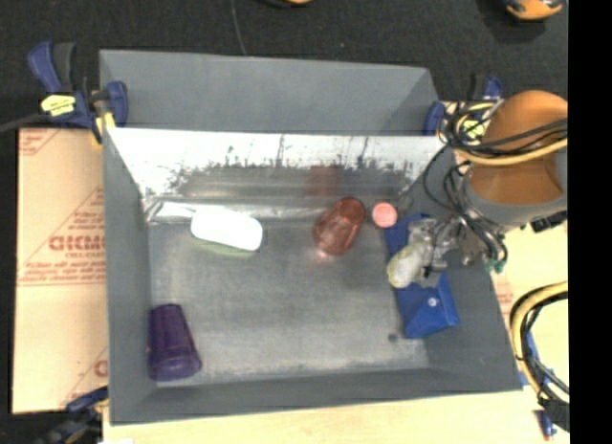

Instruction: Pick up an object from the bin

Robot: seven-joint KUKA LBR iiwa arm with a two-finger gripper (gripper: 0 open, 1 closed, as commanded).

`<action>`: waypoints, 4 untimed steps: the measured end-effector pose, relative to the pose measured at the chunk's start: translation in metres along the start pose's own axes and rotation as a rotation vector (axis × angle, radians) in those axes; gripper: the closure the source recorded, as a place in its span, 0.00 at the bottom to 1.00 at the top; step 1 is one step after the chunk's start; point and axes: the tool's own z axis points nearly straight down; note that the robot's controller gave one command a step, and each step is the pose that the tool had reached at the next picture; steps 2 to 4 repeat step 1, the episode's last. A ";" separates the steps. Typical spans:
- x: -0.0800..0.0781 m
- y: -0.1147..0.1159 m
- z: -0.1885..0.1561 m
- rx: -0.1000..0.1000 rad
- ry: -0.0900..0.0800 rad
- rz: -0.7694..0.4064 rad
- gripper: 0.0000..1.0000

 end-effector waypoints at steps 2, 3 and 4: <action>-0.005 -0.002 -0.068 0.001 -0.003 0.001 1.00; -0.005 -0.002 -0.068 0.001 -0.003 0.001 1.00; -0.005 -0.002 -0.068 0.001 -0.003 0.001 1.00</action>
Offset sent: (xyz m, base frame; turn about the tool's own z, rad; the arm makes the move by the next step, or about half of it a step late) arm -0.0006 -0.0044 0.0971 -0.0643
